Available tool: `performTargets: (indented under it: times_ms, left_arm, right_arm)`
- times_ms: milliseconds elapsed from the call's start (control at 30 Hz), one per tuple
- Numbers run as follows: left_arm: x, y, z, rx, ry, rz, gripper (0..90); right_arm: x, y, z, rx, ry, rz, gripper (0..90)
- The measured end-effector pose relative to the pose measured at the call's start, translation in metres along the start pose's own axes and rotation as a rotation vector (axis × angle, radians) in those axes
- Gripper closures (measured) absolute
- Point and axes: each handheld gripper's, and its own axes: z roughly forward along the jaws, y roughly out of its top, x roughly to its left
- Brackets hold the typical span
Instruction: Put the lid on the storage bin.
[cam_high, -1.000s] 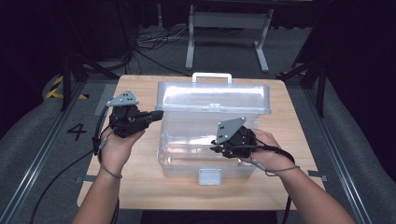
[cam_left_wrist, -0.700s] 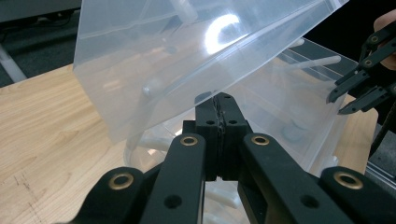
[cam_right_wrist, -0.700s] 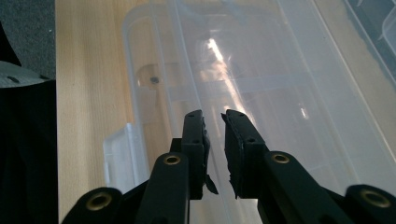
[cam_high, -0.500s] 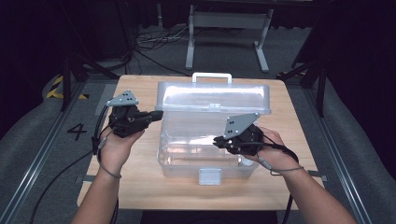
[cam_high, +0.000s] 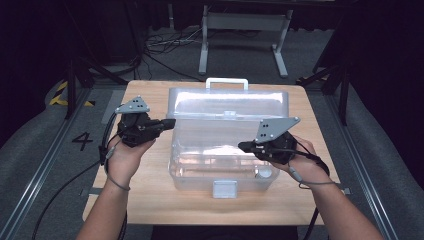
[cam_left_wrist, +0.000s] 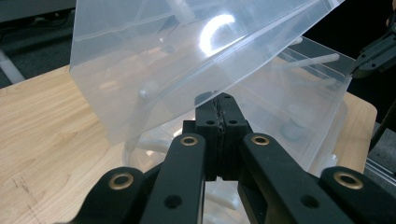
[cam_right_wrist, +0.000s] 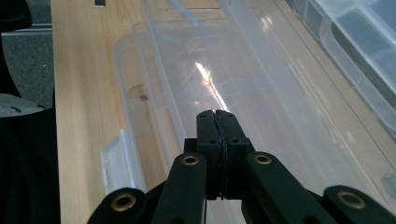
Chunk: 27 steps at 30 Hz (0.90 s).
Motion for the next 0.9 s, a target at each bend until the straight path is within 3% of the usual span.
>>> performTargets:
  times_ms: [167,433,900]
  left_arm:
    - [0.0,0.0,0.0,0.0,-0.002,0.001,89.4]
    - [0.0,-0.001,0.001,0.005,-0.003,0.001,89.2]
    - [-0.002,-0.004,0.002,0.009,-0.001,0.005,89.1]
  right_arm:
    - [-0.004,-0.012,-0.011,-0.049,-0.032,0.058,89.4]
    - [-0.01,-0.026,-0.023,-0.088,-0.077,0.106,89.4]
    - [-0.023,-0.064,-0.044,-0.173,-0.167,0.28,89.4]
